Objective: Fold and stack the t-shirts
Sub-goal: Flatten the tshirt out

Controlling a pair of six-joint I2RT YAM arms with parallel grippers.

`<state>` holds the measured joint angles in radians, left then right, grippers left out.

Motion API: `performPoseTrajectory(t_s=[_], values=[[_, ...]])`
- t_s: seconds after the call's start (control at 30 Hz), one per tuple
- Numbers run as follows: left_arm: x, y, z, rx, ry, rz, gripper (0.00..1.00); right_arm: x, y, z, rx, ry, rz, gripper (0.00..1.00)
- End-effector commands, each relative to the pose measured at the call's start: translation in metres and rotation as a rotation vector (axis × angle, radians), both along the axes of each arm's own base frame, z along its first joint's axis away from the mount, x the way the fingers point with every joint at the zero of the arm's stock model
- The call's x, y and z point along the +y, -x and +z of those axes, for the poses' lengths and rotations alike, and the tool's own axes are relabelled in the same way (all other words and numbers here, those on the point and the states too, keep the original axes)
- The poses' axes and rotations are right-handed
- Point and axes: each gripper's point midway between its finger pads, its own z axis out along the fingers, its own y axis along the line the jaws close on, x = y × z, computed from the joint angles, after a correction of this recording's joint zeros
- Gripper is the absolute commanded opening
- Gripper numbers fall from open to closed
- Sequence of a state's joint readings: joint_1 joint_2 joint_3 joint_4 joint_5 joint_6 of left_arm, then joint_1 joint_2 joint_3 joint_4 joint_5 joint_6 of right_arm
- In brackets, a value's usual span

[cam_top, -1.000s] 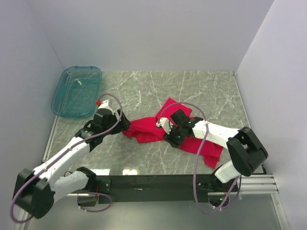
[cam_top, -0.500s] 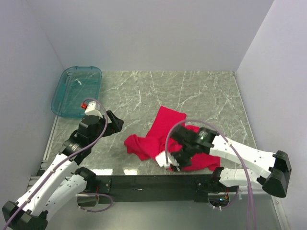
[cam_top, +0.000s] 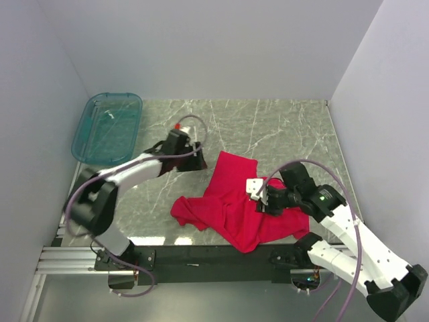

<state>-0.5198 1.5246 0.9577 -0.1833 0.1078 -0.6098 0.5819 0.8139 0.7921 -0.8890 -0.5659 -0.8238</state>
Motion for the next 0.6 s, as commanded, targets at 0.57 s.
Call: performPoseTrajectory(t_s=[0.57], values=[[-0.092,-0.018,-0.086,0.127,-0.330,-0.163,0.30,0.010,-0.028,0.010,0.031,-0.162,-0.124,0.41]])
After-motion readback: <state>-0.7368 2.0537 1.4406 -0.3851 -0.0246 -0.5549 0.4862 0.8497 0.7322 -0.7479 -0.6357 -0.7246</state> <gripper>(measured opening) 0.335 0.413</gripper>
